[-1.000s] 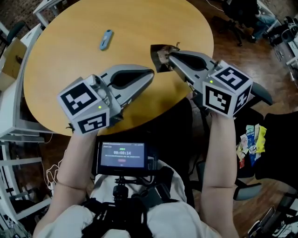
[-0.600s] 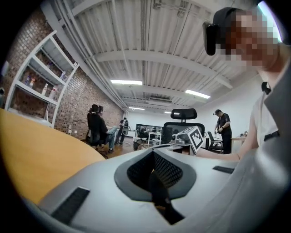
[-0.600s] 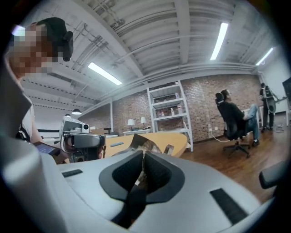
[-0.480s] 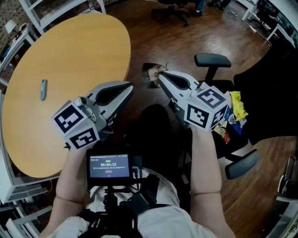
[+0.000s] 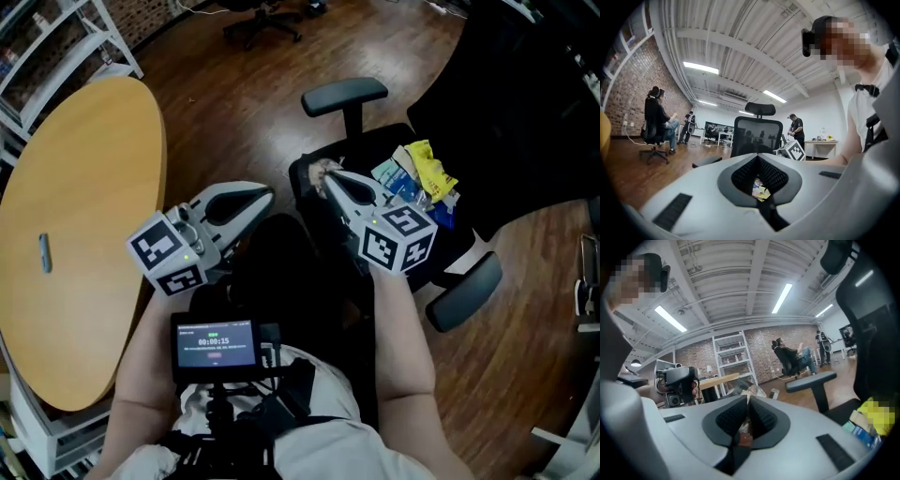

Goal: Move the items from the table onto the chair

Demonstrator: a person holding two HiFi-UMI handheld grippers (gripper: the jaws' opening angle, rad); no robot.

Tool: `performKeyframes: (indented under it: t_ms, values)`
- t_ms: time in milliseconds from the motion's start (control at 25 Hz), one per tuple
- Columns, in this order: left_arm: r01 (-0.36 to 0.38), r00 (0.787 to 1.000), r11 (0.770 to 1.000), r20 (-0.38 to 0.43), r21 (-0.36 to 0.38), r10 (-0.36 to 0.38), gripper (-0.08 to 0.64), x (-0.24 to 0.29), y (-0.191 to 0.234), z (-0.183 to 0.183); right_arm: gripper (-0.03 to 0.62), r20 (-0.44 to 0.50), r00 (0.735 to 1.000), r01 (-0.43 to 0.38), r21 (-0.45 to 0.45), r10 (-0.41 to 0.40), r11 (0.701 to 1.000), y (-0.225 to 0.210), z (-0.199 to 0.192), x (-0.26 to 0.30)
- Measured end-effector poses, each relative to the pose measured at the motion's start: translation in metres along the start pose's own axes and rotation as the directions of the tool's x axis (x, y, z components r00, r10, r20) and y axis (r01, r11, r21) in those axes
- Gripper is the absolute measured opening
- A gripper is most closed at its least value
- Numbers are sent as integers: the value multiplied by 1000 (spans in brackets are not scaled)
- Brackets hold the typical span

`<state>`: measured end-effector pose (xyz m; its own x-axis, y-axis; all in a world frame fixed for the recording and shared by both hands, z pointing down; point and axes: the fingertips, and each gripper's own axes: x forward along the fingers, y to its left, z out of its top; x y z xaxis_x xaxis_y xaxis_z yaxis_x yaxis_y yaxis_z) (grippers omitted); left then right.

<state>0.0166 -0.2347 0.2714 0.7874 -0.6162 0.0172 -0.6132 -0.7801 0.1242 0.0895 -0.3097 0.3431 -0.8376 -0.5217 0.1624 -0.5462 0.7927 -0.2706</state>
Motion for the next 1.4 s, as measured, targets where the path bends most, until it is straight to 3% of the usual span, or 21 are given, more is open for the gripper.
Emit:
performKeyframes:
  t_ms: [280, 520, 640, 760, 840, 920, 1040, 1080, 1160, 1240, 1400]
  values:
    - [70, 997, 996, -37, -50, -72, 9, 63, -5, -68, 21, -58, 984, 169, 39, -167, 985, -62, -60, -33]
    - [93, 991, 990, -88, -106, -102, 9, 94, -5, -114, 23, -151, 937, 324, 45, -314, 945, -114, -109, -53]
    - [109, 988, 982, -95, -153, -124, 9, 103, -8, -125, 23, -259, 882, 408, 0, -394, 913, -143, -140, -58]
    - [124, 983, 975, -111, -182, -145, 9, 108, -15, -138, 25, -382, 787, 496, -74, -484, 865, -169, -175, -71]
    - [124, 981, 973, -125, -197, -150, 9, 105, -17, -146, 31, -405, 730, 541, -151, -551, 827, -180, -183, -80]
    - [122, 978, 971, -141, -207, -153, 9, 104, -17, -153, 36, -395, 701, 573, -184, -594, 799, -189, -184, -87]
    - [116, 976, 969, -159, -218, -152, 9, 103, -18, -155, 69, -417, 674, 604, -163, -610, 780, -199, -192, -93]
    - [116, 975, 969, -163, -217, -153, 9, 102, -19, -155, 147, -424, 668, 613, -154, -612, 775, -201, -194, -94]
    - [112, 974, 971, -171, -213, -150, 9, 98, -19, -156, 164, -409, 666, 624, -152, -624, 766, -202, -190, -94]
    - [96, 975, 973, -178, -211, -134, 9, 93, -18, -157, 164, -354, 685, 628, -158, -637, 762, -199, -176, -92]
    - [72, 981, 981, -168, -178, -102, 9, 90, -11, -143, 157, -231, 769, 584, -126, -596, 802, -189, -146, -81]
